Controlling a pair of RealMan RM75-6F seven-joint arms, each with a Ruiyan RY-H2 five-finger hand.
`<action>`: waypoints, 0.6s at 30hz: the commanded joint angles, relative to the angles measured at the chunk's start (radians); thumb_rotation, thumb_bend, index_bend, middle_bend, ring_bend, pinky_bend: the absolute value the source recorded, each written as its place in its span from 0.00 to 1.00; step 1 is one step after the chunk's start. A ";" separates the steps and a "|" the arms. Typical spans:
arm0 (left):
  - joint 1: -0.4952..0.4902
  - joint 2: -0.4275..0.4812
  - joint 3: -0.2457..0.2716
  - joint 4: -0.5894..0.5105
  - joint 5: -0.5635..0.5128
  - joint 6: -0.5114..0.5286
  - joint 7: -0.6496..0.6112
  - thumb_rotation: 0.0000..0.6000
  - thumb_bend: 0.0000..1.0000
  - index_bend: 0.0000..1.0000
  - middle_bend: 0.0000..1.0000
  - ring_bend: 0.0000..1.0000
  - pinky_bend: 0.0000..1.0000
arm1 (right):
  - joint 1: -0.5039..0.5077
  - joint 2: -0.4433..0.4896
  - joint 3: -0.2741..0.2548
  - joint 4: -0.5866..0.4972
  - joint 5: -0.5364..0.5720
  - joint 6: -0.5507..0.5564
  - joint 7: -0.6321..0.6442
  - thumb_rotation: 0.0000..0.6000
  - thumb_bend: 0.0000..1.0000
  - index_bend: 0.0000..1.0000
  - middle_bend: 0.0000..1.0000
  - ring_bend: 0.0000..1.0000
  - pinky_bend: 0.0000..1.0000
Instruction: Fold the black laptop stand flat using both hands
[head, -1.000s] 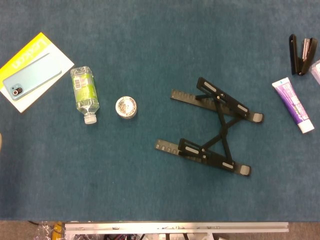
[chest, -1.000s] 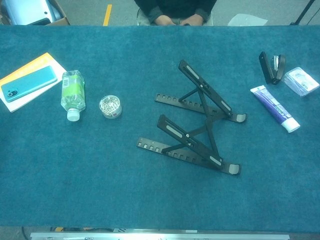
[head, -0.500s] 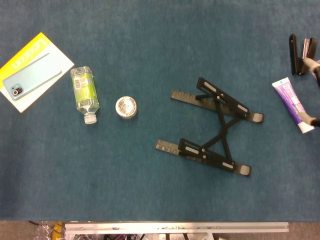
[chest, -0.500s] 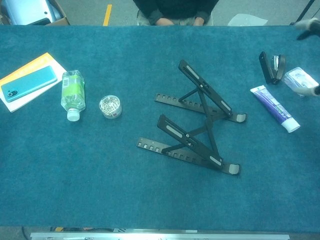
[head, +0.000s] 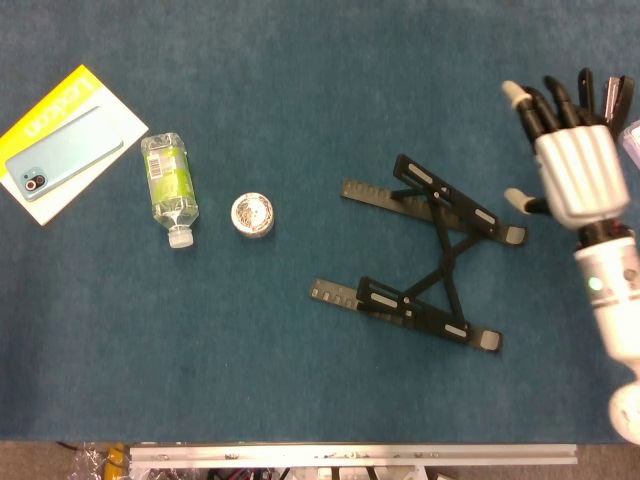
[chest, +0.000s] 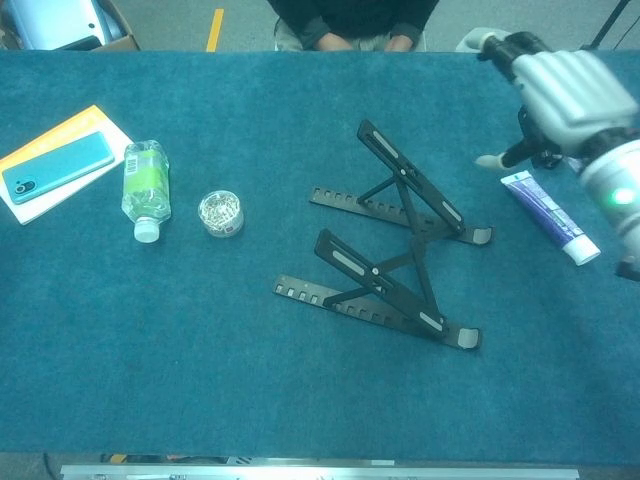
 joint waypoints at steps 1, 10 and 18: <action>-0.002 -0.003 -0.001 0.005 -0.003 -0.005 0.001 1.00 0.40 0.00 0.00 0.00 0.00 | 0.038 -0.056 0.009 0.058 0.021 -0.019 -0.026 1.00 0.00 0.00 0.16 0.04 0.28; -0.006 -0.006 -0.006 0.021 -0.029 -0.021 0.000 1.00 0.40 0.00 0.00 0.00 0.00 | 0.130 -0.168 0.025 0.172 0.046 -0.053 -0.050 1.00 0.00 0.00 0.15 0.04 0.28; -0.004 -0.005 -0.011 0.026 -0.039 -0.019 0.001 1.00 0.40 0.00 0.00 0.00 0.00 | 0.202 -0.245 0.060 0.232 0.034 -0.049 -0.035 1.00 0.00 0.00 0.15 0.04 0.28</action>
